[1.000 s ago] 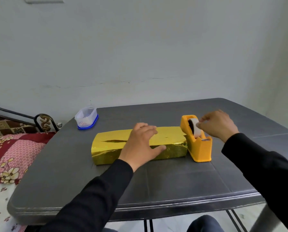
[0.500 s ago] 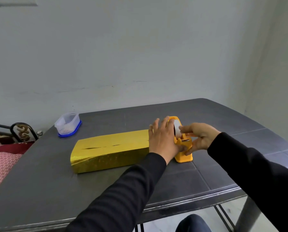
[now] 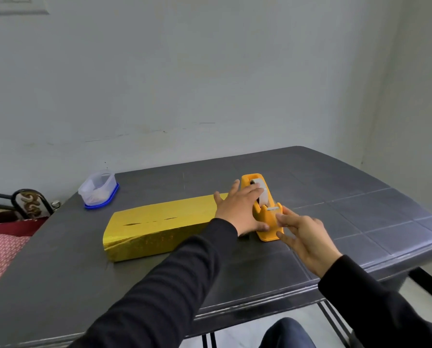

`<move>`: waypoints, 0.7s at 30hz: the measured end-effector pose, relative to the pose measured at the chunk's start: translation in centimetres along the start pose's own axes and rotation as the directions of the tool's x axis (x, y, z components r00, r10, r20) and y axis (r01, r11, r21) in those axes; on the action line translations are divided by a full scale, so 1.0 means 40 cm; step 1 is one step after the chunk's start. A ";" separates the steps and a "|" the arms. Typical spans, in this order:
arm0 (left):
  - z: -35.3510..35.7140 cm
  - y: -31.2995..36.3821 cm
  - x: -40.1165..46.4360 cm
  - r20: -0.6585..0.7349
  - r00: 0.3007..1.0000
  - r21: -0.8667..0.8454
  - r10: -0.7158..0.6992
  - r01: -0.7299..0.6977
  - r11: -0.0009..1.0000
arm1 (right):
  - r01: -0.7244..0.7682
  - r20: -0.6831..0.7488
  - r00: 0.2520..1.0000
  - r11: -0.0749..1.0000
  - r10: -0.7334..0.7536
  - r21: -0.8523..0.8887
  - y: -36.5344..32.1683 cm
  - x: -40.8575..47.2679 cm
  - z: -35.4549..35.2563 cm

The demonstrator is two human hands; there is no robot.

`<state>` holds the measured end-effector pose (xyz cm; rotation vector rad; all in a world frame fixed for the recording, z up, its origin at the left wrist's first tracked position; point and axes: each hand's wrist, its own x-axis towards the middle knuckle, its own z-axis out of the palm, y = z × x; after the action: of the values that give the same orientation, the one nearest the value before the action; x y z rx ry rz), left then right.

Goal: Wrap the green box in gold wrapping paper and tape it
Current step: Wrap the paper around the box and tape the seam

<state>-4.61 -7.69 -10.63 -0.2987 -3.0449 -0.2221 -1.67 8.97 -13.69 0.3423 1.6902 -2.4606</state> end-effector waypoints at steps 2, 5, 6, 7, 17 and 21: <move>-0.030 -0.005 0.001 0.064 0.998 0.056 0.025 -0.029 0.998 | 0.016 0.025 1.000 0.999 -0.015 -0.036 0.007 -0.008 -0.004; -0.065 -0.001 0.008 0.122 0.992 0.116 0.033 -0.047 0.992 | 0.053 0.058 0.997 0.994 -0.048 -0.091 0.019 -0.011 -0.010; -0.071 0.002 0.011 0.127 0.991 0.122 0.031 -0.047 0.991 | 0.066 0.053 0.997 0.991 -0.060 -0.116 0.022 -0.008 -0.011; -0.075 0.004 0.014 0.127 0.992 0.122 0.028 -0.044 0.992 | 0.080 0.042 0.996 0.986 -0.074 -0.150 0.025 -0.004 -0.011; -0.096 0.023 0.015 0.145 0.989 0.082 -0.015 0.003 0.997 | 0.179 0.100 0.984 0.834 -0.148 -0.523 -0.004 0.020 -0.045; -0.098 0.021 -0.001 0.112 0.994 0.029 0.017 -0.020 0.999 | 0.234 0.192 0.971 0.759 -0.145 -0.608 0.005 0.003 -0.074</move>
<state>-4.19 -7.47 -6.64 -0.3489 -3.1512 -0.1629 -1.42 11.64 -14.92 -0.0845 2.4363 -1.7962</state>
